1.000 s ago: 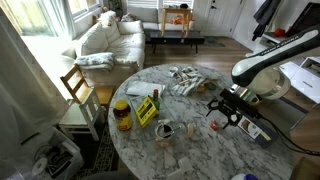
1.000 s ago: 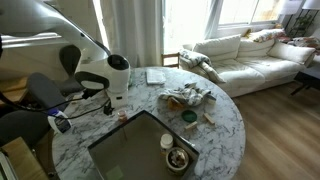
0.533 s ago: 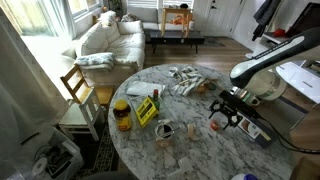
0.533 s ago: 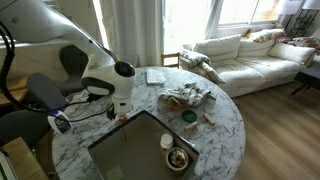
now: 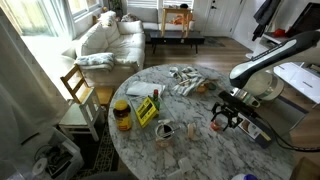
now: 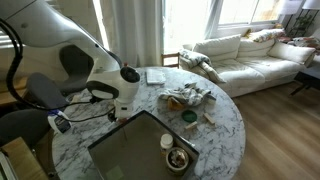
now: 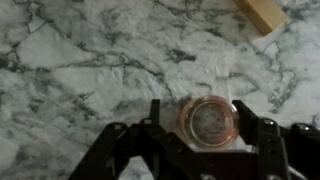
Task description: Turn the container with an orange lid on the over
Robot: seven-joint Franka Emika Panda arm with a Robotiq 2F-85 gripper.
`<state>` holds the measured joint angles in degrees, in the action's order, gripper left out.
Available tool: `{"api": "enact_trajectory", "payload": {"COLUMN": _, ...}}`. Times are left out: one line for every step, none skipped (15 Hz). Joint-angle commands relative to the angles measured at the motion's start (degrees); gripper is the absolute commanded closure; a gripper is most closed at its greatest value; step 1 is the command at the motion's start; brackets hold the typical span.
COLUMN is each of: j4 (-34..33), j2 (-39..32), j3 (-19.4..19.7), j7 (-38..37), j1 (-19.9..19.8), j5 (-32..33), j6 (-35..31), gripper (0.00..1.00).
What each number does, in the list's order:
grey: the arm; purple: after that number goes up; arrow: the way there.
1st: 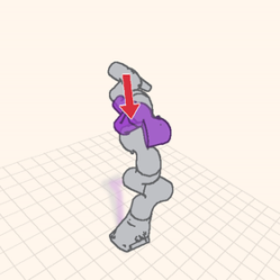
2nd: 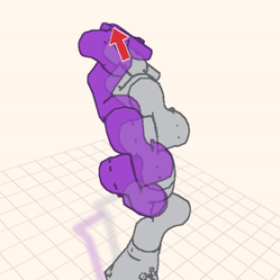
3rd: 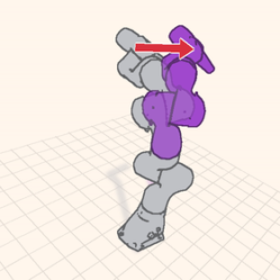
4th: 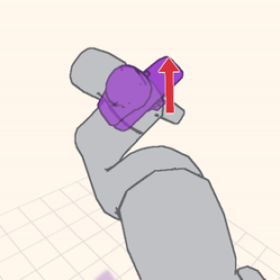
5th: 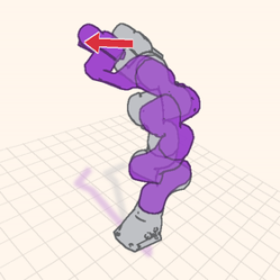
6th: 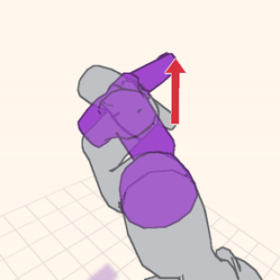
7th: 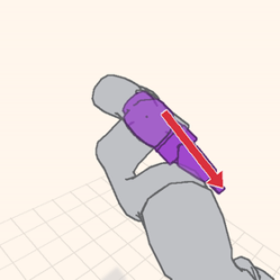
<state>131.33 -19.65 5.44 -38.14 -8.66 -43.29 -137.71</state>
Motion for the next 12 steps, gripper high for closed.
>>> {"api": "enact_trajectory", "payload": {"j4": -1.4, "j2": -1.2, "j3": 1.3, "j7": -1.6, "j1": 0.3, "j5": -1.0, "j6": 2.7, "gripper": 0.27}}
{"api": "enact_trajectory", "payload": {"j4": -1.5, "j2": -1.3, "j3": 1.5, "j7": -2.0, "j1": 0.2, "j5": -1.1, "j6": 3.2, "gripper": 0.37}}
{"api": "enact_trajectory", "payload": {"j4": -1.6, "j2": -1.2, "j3": 1.6, "j7": -2.4, "j1": 0.2, "j5": -1.1, "j6": 3.5, "gripper": 0.55}}
{"api": "enact_trajectory", "payload": {"j4": -1.6, "j2": -1.0, "j3": 1.7, "j7": -3.0, "j1": 0.3, "j5": -1.0, "j6": 3.9, "gripper": 0.62}}
{"api": "enact_trajectory", "payload": {"j4": -1.3, "j2": -0.6, "j3": 1.9, "j7": -4.6, "j1": 0.8, "j5": -0.4, "j6": 4.1, "gripper": 0.72}}
{"api": "enact_trajectory", "payload": {"j4": -1.0, "j2": 0.0, "j3": 2.2, "j7": -6.5, "j1": 1.5, "j5": 0.5, "j6": 3.7, "gripper": 0.76}}
{"api": "enact_trajectory", "payload": {"j4": -0.6, "j2": 0.5, "j3": 2.3, "j7": -8.4, "j1": 2.1, "j5": 1.1, "j6": 3.0, "gripper": 0.76}}
{"api": "enact_trajectory", "payload": {"j4": 0.4, "j2": 1.6, "j3": 2.6, "j7": -10.9, "j1": 3.3, "j5": 2.4, "j6": 1.3, "gripper": 0.76}}
{"api": "enact_trajectory", "payload": {"j4": 1.3, "j2": 2.7, "j3": 2.8, "j7": -13.6, "j1": 4.5, "j5": 3.9, "j6": -0.3, "gripper": 0.76}}
{"api": "enact_trajectory", "payload": {"j4": 2.2, "j2": 3.6, "j3": 3.0, "j7": -16.5, "j1": 5.9, "j5": 6.2, "j6": -2.1, "gripper": 0.76}}
{"api": "enact_trajectory", "payload": {"j4": 3.0, "j2": 4.5, "j3": 3.3, "j7": -19.9, "j1": 7.3, "j5": 9.2, "j6": -4.1, "gripper": 0.76}}
{"api": "enact_trajectory", "payload": {"j4": 4.1, "j2": 5.4, "j3": 3.5, "j7": -24.0, "j1": 8.9, "j5": 12.9, "j6": -6.5, "gripper": 0.76}}
